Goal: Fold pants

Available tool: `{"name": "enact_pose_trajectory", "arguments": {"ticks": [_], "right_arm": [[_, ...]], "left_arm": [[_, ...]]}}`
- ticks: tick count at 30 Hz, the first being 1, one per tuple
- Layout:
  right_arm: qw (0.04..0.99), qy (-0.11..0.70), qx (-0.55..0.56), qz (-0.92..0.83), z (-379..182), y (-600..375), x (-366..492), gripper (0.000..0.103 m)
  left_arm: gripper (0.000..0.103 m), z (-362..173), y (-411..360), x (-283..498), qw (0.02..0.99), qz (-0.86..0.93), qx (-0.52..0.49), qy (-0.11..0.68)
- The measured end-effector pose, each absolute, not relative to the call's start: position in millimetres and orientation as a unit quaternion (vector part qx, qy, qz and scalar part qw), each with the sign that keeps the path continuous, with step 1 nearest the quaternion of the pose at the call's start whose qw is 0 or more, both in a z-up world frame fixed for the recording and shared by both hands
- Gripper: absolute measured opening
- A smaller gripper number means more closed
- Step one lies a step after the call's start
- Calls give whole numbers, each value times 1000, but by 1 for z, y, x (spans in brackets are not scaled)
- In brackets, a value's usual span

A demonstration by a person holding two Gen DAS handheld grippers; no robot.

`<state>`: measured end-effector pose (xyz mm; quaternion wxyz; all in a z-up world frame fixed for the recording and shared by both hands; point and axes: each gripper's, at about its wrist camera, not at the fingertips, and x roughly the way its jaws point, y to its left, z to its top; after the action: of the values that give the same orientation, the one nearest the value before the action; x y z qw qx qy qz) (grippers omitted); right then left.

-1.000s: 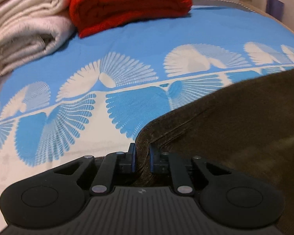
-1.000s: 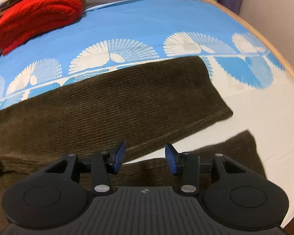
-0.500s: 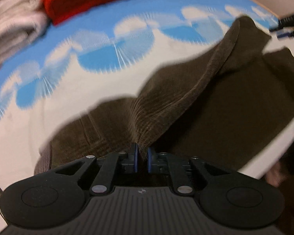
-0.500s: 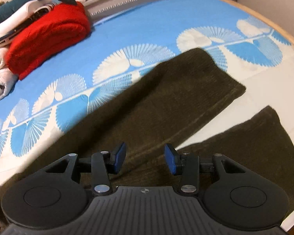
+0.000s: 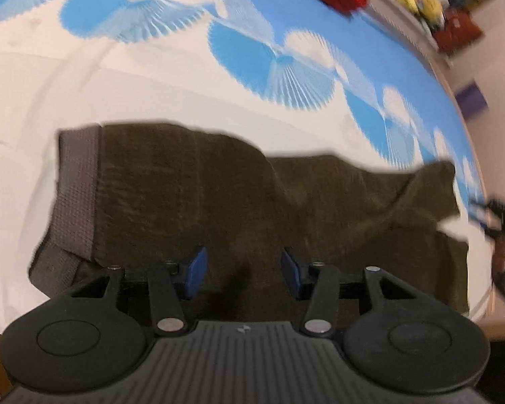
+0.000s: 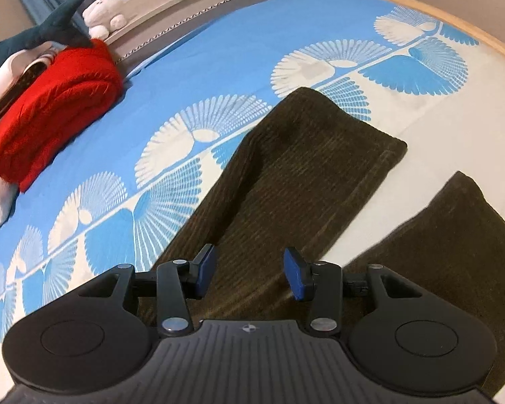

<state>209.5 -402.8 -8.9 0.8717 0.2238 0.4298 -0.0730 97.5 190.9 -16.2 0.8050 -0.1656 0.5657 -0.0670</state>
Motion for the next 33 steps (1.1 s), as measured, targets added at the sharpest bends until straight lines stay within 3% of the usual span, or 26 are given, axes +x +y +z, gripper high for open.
{"name": "enact_pose_trajectory", "arguments": {"ticks": [5, 8, 11, 18, 25, 28, 29, 31, 32, 33], "right_arm": [[867, 429, 245, -68, -21, -401, 233, 45], [859, 440, 254, -57, -34, -395, 250, 45], [854, 452, 254, -46, -48, -385, 266, 46], [847, 460, 260, -48, -70, -365, 295, 47], [842, 478, 241, -65, -90, -348, 319, 51], [843, 478, 233, -80, -93, -347, 321, 51], [844, 479, 228, -84, -93, -347, 321, 50], [846, 476, 225, -84, -89, -348, 319, 35], [848, 473, 225, -85, -86, -350, 316, 30], [850, 470, 223, -88, -82, -352, 313, 18]], "left_arm": [[57, -41, 171, 96, 773, -100, -112, 616], [73, -55, 182, 100, 762, -71, -115, 634], [81, -62, 205, 104, 755, -29, -163, 635], [81, -74, 248, 106, 743, 66, -255, 615], [80, -75, 249, 115, 739, 99, -268, 610], [72, -72, 240, 123, 742, 112, -259, 608], [64, -71, 239, 126, 745, 115, -247, 609], [48, -72, 231, 132, 749, 119, -216, 615], [34, -71, 230, 132, 752, 121, -203, 615], [23, -69, 228, 133, 757, 125, -188, 613]]}}
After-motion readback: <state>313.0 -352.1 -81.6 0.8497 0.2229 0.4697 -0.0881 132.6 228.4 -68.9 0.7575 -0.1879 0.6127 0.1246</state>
